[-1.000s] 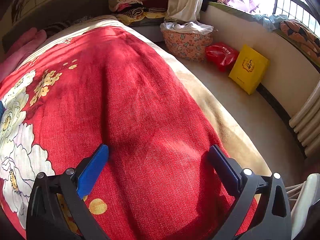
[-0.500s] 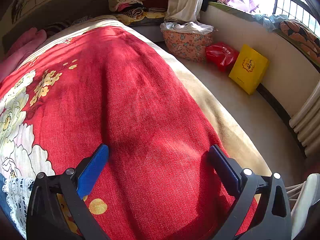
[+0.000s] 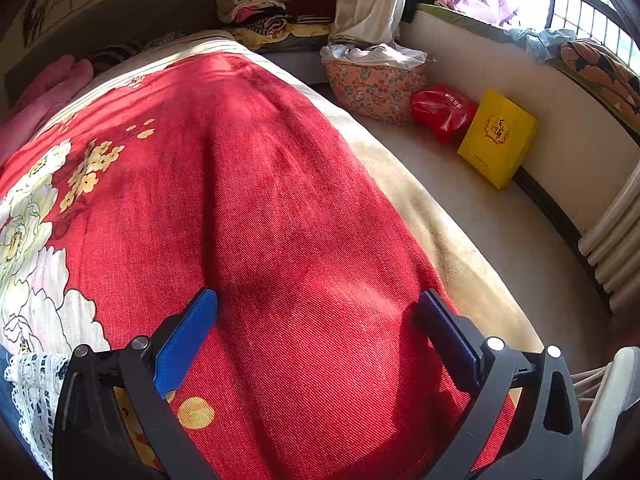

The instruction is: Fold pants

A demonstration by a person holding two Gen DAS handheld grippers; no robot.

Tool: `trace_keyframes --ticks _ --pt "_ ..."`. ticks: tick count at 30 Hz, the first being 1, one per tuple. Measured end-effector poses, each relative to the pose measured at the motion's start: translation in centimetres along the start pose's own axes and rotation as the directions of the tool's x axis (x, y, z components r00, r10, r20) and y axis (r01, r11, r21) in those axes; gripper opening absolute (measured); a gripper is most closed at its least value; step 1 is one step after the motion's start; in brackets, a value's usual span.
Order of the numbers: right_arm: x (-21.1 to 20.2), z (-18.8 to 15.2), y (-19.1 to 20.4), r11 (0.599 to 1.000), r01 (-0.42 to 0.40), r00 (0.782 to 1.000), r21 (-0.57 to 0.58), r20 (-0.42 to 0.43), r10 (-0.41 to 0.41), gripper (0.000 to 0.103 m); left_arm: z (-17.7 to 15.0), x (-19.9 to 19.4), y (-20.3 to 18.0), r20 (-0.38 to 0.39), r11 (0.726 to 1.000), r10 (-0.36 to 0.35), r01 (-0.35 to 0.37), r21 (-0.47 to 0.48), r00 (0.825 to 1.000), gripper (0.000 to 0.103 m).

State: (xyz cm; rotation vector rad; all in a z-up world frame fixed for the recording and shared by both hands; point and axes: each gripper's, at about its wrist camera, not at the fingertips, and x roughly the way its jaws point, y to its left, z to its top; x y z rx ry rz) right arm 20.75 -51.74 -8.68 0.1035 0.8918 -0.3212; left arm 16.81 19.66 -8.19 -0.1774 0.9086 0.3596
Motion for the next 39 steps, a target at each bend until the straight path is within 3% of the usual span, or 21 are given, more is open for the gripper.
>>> trace_keyframes --ticks 22,28,30,35,39 --pt "0.0 -0.1 -0.1 1.0 0.0 1.0 0.001 0.0 0.0 0.099 -0.2 -0.2 0.0 0.002 1.0 0.002 -0.002 0.001 1.0 0.095" --pt "0.1 0.0 0.1 1.0 0.017 1.0 -0.013 -0.003 -0.017 0.099 0.1 0.5 -0.7 -0.013 0.999 0.045 -0.044 0.031 0.999 0.095" --pt "0.0 0.0 -0.1 1.0 0.01 1.0 -0.008 -0.003 -0.01 0.099 0.1 0.4 -0.4 -0.012 0.999 0.032 -0.032 0.022 0.999 0.095" --pt "0.0 0.0 -0.4 1.0 -0.003 1.0 0.0 -0.001 0.003 0.099 0.0 -0.1 1.5 0.017 0.995 -0.083 0.084 -0.058 0.996 0.095" --pt "0.1 0.0 -0.3 1.0 -0.004 1.0 -0.002 -0.003 0.004 0.099 0.0 -0.1 1.0 0.012 0.997 -0.062 0.063 -0.041 0.998 0.095"
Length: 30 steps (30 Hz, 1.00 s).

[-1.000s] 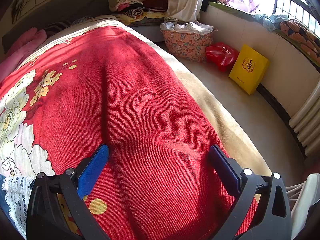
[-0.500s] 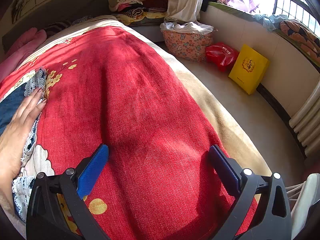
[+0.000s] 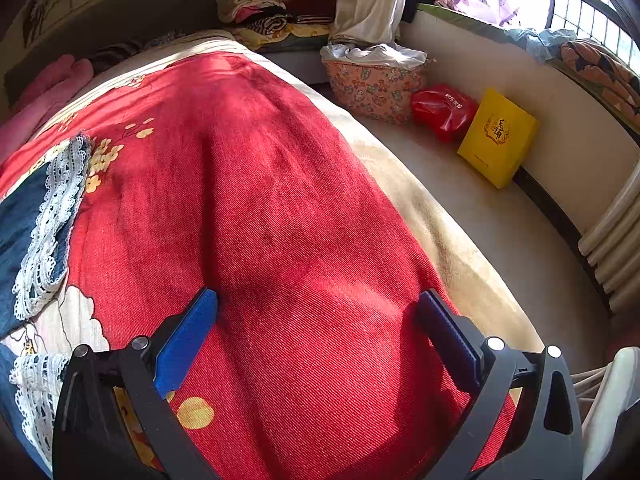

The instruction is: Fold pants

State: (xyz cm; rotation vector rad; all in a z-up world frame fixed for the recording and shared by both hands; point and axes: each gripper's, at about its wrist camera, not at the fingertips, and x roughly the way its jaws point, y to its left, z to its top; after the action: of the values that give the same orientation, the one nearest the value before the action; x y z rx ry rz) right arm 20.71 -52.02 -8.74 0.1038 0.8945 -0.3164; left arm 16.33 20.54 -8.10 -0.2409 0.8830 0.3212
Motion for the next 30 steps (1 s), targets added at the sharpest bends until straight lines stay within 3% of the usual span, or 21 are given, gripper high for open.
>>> trace_keyframes --ticks 22,25,27,28,30 --pt "0.8 0.4 0.7 1.0 0.018 1.0 -0.015 -0.015 -0.018 0.099 0.1 0.2 -0.3 -0.006 0.999 0.028 -0.028 0.019 1.0 0.095" --pt "0.8 1.3 0.9 0.999 0.009 1.0 -0.04 -0.023 -0.01 0.099 0.7 0.6 0.0 -0.025 1.0 -0.001 0.001 0.02 1.0 0.095" --pt "-1.9 1.8 0.3 0.999 -0.038 0.999 0.012 0.007 0.038 0.099 1.1 -0.4 1.4 -0.024 0.999 -0.041 0.04 -0.028 0.999 0.095" --pt "-4.6 1.7 0.2 0.997 -0.073 0.995 0.036 0.067 0.07 0.099 1.2 -1.7 2.3 -0.022 0.997 -0.013 0.011 -0.08 1.0 0.094" --pt "-11.1 0.6 1.3 0.984 -0.177 0.965 0.03 0.204 0.168 0.099 0.6 -5.5 2.8 0.01 0.995 0.005 -0.004 -0.104 1.0 0.094"
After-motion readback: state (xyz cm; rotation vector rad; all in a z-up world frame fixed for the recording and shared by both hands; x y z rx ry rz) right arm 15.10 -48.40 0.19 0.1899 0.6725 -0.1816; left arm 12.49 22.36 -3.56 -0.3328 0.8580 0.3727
